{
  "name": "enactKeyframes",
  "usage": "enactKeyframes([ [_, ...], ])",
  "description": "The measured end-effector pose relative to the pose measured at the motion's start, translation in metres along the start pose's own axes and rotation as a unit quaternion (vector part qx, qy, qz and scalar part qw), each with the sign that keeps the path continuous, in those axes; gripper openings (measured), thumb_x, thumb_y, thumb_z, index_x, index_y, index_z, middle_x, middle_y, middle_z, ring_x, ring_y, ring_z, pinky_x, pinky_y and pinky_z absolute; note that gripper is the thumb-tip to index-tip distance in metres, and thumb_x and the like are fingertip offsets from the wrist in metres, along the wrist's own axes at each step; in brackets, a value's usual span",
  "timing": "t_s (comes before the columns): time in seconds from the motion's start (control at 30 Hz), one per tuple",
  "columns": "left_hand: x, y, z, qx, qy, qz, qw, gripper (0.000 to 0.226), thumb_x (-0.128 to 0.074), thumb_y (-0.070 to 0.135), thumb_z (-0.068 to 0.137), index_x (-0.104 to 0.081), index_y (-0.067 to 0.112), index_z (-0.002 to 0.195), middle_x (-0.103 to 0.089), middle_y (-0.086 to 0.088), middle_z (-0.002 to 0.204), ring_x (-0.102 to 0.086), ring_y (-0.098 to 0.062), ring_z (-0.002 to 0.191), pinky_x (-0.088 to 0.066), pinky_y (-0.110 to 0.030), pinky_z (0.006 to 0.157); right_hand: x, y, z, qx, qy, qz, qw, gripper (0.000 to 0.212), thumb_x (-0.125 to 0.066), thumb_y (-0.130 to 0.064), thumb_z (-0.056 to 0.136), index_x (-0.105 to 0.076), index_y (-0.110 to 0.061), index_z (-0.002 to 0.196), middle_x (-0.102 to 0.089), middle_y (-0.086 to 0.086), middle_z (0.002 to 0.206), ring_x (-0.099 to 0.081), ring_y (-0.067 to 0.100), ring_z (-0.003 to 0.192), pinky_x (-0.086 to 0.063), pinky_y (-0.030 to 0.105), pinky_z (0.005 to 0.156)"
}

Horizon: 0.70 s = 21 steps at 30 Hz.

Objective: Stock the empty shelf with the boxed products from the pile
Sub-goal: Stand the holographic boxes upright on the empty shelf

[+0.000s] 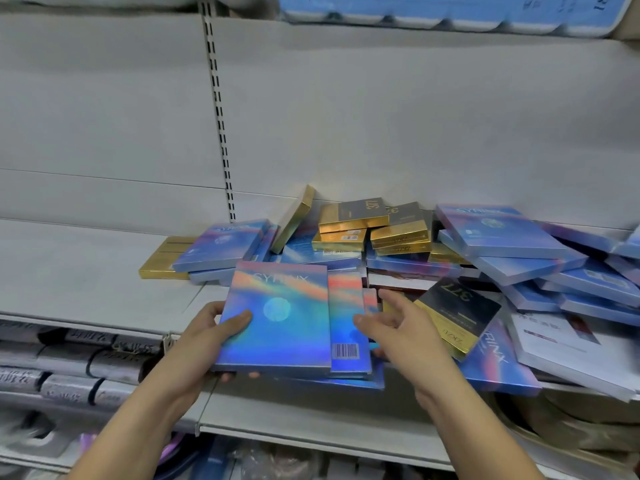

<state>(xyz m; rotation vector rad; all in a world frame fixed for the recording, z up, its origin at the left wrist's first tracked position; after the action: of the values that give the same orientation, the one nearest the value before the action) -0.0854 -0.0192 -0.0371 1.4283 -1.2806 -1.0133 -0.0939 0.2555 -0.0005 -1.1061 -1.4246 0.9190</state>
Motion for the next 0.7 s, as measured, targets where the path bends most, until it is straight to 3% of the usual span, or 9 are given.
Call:
enactKeyframes([
  [0.13,0.000,0.004,-0.002,-0.013,0.006,-0.016,1.000,0.030,-0.062,0.030,0.097,-0.053,0.016,0.123,-0.077,-0.018,0.090,-0.067,-0.036,0.058,-0.033,-0.024,0.039,0.007,0.011,0.007,-0.030,0.041,0.118,0.992,0.064,-0.078,-0.018,0.088,-0.048,-0.027,0.143,-0.071,0.002,0.113,-0.072,0.020,0.095,-0.055,0.025,0.057],
  [0.2,0.000,0.005,-0.002,-0.015,0.008,-0.024,1.000,0.031,-0.062,0.029,0.097,-0.053,0.016,0.124,-0.077,-0.018,0.090,-0.067,-0.036,0.057,-0.034,-0.024,0.038,0.005,0.016,0.011,-0.043,0.036,0.152,0.987,0.058,-0.079,-0.015,0.086,-0.054,-0.025,0.138,-0.073,0.004,0.115,-0.074,0.022,0.090,-0.054,0.026,0.057],
  [0.3,-0.004,0.004,-0.004,-0.013,-0.004,-0.034,0.999,0.033,-0.062,0.028,0.096,-0.054,0.013,0.124,-0.076,-0.017,0.087,-0.065,-0.034,0.054,-0.034,-0.023,0.036,-0.007,0.020,0.015,-0.075,-0.004,0.180,0.981,0.047,-0.077,-0.015,0.088,-0.060,-0.017,0.132,-0.079,0.008,0.102,-0.077,0.027,0.087,-0.056,0.036,0.066],
  [0.5,-0.003,0.011,-0.011,-0.049,-0.013,-0.055,0.997,0.043,-0.073,0.031,0.086,-0.058,0.014,0.121,-0.075,-0.010,0.086,-0.065,-0.032,0.054,-0.034,-0.023,0.039,-0.013,0.009,0.010,-0.074,-0.034,0.198,0.977,0.026,-0.074,-0.016,0.090,-0.069,-0.011,0.114,-0.079,0.007,0.099,-0.076,0.025,0.092,-0.061,0.038,0.071],
  [0.6,0.008,0.025,-0.018,-0.093,-0.021,-0.081,0.992,0.051,-0.080,0.028,0.072,-0.062,0.015,0.119,-0.078,-0.007,0.098,-0.072,-0.025,0.065,-0.051,-0.028,0.045,-0.001,0.000,0.007,-0.046,-0.034,0.229,0.972,0.025,-0.069,-0.011,0.092,-0.067,-0.013,0.117,-0.078,0.008,0.104,-0.076,0.028,0.096,-0.062,0.047,0.081],
  [0.67,0.021,0.038,-0.025,-0.126,-0.016,-0.109,0.986,0.045,-0.073,0.026,0.079,-0.063,0.015,0.121,-0.077,-0.007,0.110,-0.076,-0.023,0.084,-0.061,-0.032,0.063,0.009,-0.009,0.004,-0.019,-0.030,0.265,0.964,0.026,-0.064,-0.006,0.094,-0.066,-0.015,0.118,-0.078,0.008,0.104,-0.076,0.029,0.095,-0.063,0.049,0.078],
  [0.7,0.027,0.044,-0.029,-0.140,-0.012,-0.122,0.983,0.039,-0.067,0.024,0.084,-0.063,0.015,0.122,-0.077,-0.007,0.111,-0.076,-0.022,0.086,-0.062,-0.031,0.063,0.014,-0.014,0.002,-0.006,-0.026,0.283,0.959,0.028,-0.062,-0.004,0.095,-0.065,-0.017,0.119,-0.078,0.008,0.104,-0.076,0.029,0.095,-0.063,0.051,0.075],
])
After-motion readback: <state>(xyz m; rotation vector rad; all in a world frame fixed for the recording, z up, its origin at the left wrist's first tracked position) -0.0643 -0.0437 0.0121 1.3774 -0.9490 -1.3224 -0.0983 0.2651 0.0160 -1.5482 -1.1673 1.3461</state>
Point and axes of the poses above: each hand's wrist, its own z-axis towards the middle knuckle, its own x-axis out of the back of the hand, y = z × x, the point moved 8 cm from there along z, towards the middle knuckle
